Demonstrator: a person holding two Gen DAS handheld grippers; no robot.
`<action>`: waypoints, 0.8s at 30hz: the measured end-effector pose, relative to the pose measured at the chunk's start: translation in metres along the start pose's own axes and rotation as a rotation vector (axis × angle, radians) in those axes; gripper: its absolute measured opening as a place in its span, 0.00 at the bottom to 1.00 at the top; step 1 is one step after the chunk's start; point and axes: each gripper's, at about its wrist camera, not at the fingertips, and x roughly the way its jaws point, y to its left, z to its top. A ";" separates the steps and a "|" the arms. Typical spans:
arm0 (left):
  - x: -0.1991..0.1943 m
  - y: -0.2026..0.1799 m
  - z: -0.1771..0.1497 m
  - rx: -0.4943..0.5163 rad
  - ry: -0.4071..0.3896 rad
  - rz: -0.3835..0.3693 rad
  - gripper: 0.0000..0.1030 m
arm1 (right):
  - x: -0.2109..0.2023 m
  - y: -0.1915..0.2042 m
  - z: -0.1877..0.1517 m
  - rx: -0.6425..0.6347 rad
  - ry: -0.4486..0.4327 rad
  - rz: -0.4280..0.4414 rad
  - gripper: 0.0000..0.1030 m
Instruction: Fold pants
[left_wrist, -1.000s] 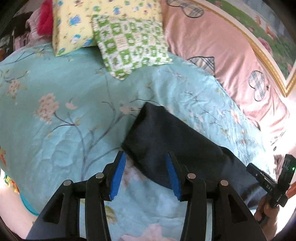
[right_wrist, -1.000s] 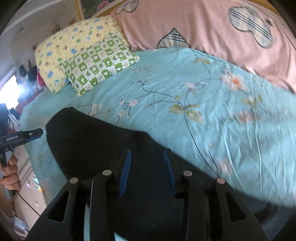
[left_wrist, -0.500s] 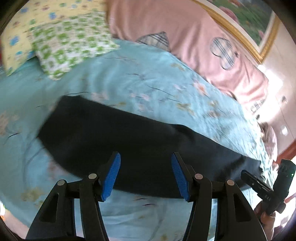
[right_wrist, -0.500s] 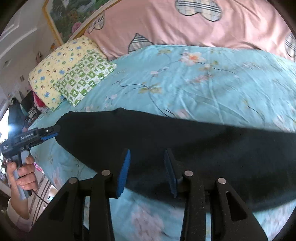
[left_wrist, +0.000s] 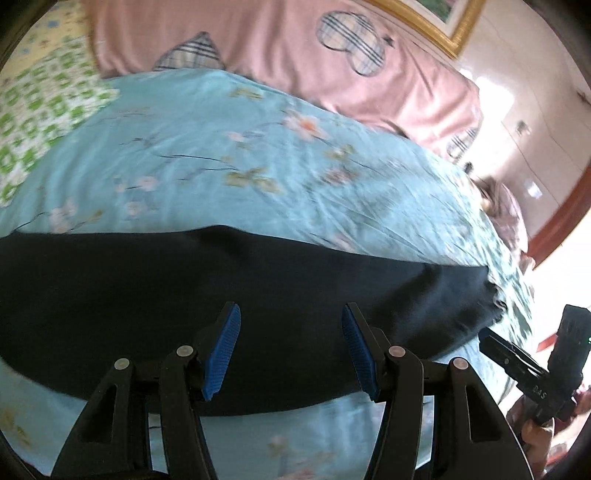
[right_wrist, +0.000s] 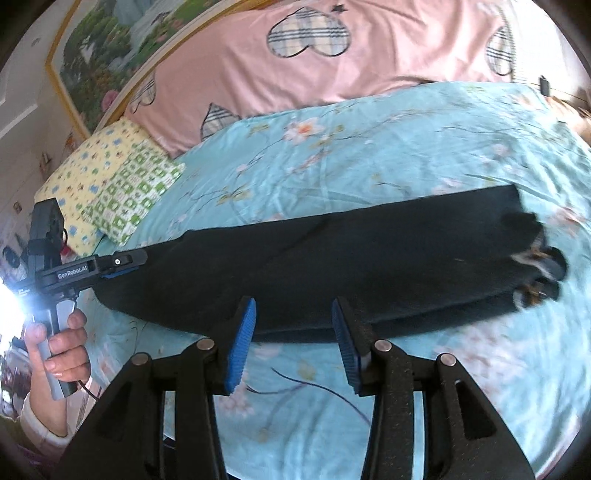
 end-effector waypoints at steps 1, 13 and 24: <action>0.003 -0.006 0.001 0.014 0.009 -0.010 0.56 | -0.004 -0.005 -0.001 0.010 -0.006 -0.010 0.45; 0.038 -0.082 0.020 0.222 0.091 -0.106 0.62 | -0.042 -0.060 -0.017 0.174 -0.076 -0.120 0.49; 0.071 -0.135 0.033 0.368 0.154 -0.153 0.66 | -0.046 -0.096 -0.022 0.307 -0.088 -0.159 0.55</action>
